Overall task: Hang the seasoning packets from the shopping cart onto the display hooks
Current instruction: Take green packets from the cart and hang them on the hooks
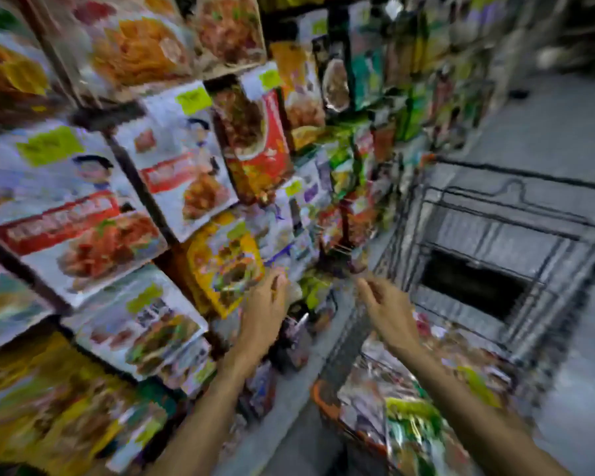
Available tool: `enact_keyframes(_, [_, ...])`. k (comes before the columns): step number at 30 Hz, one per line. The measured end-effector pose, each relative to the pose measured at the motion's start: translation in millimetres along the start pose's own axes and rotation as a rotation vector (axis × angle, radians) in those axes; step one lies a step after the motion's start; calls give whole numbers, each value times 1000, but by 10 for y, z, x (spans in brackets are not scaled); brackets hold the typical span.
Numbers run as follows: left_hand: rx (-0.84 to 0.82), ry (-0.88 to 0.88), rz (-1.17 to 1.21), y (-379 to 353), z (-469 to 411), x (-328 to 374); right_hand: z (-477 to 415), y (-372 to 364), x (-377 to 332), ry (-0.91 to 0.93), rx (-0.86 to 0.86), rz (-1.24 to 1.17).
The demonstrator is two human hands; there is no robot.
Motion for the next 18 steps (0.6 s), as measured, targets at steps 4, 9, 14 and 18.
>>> enact_keyframes(4, [-252, 115, 92, -1058, 119, -133, 313, 248, 1074, -275, 87, 95])
enact_keyframes(9, [-563, 178, 113, -2075, 293, -344, 609, 415, 2067, -587, 180, 114])
enact_keyframes(14, [-769, 260, 85, -2897, 523, -677, 691, 420, 2902, -821, 293, 58])
enact_keyframes(18, [-924, 395, 33, -3468, 844, -1118, 733, 262, 3586, -994, 328, -9])
Point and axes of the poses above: each hand's wrist, its own z-axis away from the middle knuckle, its own y-axis out of the back of the hand, x = y × z, the point moved 3 cm from there along -z, towards the middle knuckle, and after that the axes turned 2 degrees about -x, right-handed, at the moved point
